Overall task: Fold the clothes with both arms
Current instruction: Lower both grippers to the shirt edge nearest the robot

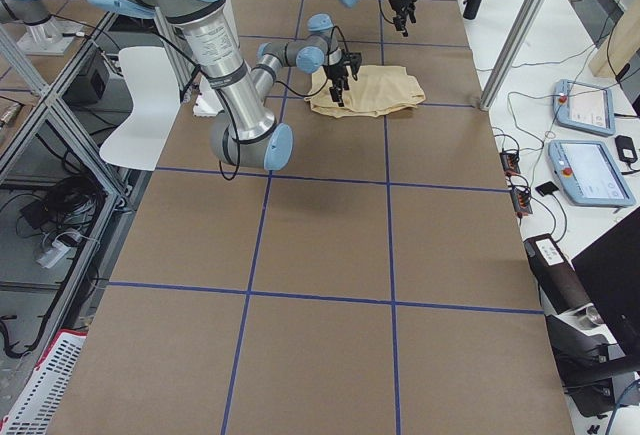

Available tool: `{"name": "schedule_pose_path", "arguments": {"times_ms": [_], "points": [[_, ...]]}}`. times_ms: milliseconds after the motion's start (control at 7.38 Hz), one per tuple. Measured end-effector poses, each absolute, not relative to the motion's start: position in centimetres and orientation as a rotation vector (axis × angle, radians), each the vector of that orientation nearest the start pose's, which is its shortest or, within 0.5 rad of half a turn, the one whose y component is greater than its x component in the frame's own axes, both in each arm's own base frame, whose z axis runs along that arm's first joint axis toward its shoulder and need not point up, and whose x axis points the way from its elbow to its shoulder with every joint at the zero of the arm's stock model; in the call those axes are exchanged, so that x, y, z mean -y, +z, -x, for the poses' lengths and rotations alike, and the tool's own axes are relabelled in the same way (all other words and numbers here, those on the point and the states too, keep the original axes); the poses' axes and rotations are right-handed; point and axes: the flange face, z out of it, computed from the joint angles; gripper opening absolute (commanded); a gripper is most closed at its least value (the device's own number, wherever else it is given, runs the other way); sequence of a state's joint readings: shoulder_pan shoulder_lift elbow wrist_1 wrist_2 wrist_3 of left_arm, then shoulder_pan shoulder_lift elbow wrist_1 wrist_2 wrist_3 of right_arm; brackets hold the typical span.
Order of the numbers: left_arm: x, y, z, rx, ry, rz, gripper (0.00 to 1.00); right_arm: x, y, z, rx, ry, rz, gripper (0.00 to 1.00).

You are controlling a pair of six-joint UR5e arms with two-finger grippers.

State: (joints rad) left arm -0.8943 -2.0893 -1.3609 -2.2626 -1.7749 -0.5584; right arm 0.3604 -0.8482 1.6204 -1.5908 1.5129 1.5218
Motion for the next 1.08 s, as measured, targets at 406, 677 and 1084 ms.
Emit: {"name": "schedule_pose_path", "arguments": {"times_ms": [406,677,1084], "points": [[63.2,38.1,-36.3,-0.731,0.211,-0.705,1.0,33.0,22.4,63.5,0.629,0.253,-0.164,1.0],[63.2,38.1,-36.4,-0.731,0.211,-0.705,1.0,32.4,23.3,63.6,0.583,0.208,-0.165,1.0],[63.1,38.1,-36.5,-0.732,0.212,-0.704,1.0,33.6,24.1,61.3,0.547,0.146,-0.19,1.0]]}}
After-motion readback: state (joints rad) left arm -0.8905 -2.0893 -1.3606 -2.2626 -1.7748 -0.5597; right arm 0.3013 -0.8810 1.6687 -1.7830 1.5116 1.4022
